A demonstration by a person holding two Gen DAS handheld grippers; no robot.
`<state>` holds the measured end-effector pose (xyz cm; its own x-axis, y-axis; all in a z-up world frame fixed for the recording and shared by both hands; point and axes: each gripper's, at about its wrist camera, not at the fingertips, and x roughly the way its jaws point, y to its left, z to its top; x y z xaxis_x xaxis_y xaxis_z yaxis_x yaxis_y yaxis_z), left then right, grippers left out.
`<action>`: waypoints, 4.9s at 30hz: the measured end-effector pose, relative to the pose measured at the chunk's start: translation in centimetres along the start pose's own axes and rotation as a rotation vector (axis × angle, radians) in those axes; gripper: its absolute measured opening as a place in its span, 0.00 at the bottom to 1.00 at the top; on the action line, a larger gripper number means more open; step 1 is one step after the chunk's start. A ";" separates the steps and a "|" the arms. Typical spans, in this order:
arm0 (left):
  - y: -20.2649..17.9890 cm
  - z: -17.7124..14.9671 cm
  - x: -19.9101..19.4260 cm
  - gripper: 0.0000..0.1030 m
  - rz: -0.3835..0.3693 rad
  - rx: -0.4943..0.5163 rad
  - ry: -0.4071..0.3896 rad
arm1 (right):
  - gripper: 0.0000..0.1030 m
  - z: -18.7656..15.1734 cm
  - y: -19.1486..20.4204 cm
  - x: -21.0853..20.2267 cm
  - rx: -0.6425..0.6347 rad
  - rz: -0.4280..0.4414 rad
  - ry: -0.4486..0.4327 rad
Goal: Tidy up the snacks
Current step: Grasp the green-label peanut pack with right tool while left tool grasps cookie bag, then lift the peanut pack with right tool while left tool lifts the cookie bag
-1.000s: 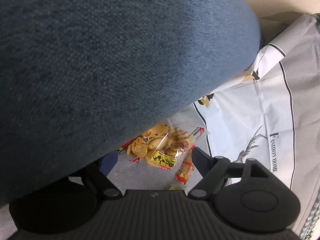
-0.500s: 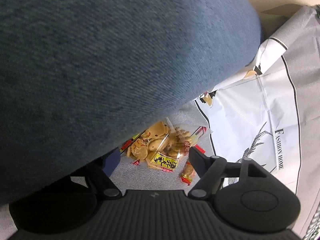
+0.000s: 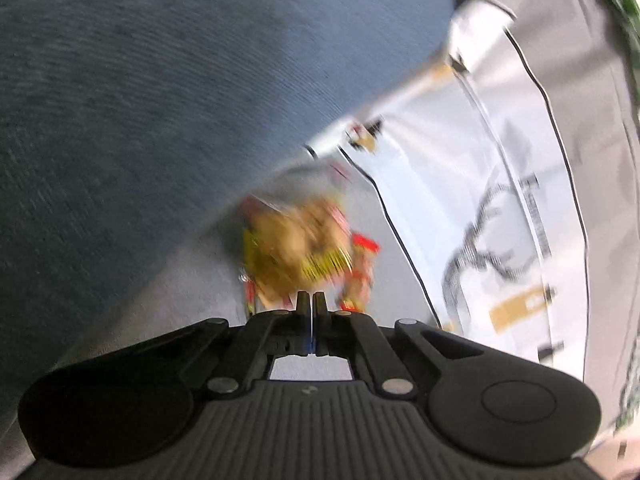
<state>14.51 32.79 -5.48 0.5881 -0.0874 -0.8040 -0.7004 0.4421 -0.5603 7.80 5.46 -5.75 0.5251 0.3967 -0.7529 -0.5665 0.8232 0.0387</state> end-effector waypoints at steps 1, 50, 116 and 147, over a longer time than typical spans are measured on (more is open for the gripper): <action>-0.2 0.0 -0.2 0.00 -0.011 0.030 0.024 | 0.80 -0.2 0.3 0.3 -0.010 0.005 0.001; -0.2 -10.1 -1.1 0.35 0.216 0.695 0.042 | 0.81 -2.8 -0.2 3.4 -0.027 0.073 0.096; -4.0 -8.6 -3.6 0.16 -0.007 0.658 -0.175 | 0.80 1.5 -3.2 -6.8 0.060 0.068 -0.264; -9.7 -10.1 8.0 0.82 0.048 0.700 -0.125 | 0.80 0.8 -11.7 -7.9 0.203 -0.003 -0.336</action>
<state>21.89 18.78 -8.44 0.6342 0.0310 -0.7725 -0.3270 0.9162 -0.2318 10.84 -7.00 0.29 0.7244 0.4777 -0.4971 -0.4454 0.8746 0.1915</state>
